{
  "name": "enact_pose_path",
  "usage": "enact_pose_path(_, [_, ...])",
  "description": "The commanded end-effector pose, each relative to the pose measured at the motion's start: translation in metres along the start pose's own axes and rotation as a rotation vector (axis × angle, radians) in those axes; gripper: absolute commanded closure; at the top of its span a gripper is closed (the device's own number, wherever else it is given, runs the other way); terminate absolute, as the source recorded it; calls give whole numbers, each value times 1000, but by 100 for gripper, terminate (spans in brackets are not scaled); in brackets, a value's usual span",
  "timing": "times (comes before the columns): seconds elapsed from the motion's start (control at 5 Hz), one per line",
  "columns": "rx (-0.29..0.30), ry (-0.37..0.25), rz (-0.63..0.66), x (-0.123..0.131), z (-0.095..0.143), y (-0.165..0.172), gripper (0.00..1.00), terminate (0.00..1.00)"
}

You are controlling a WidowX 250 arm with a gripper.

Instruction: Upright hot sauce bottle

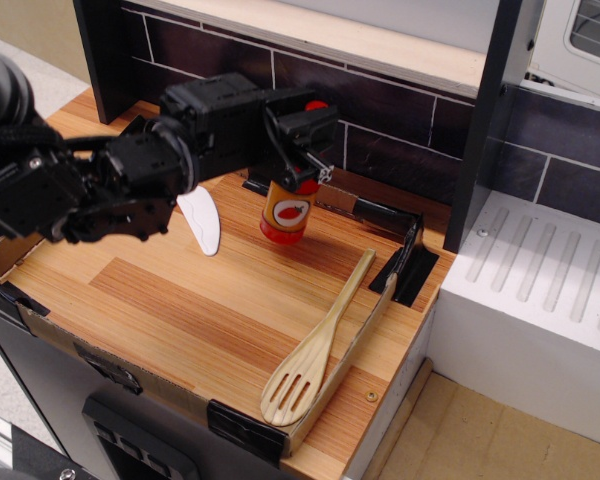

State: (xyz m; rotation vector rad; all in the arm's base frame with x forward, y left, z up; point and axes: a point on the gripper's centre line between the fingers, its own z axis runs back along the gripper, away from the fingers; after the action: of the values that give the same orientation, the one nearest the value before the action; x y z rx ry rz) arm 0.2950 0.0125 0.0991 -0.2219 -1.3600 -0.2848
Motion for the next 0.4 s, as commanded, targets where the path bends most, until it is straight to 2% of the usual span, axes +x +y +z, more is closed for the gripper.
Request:
enact_pose_path(0.0, [66,-57,62,-10,7,5,100,0])
enact_pose_path(0.2, [63,-73,64,-17,6,4,100,0])
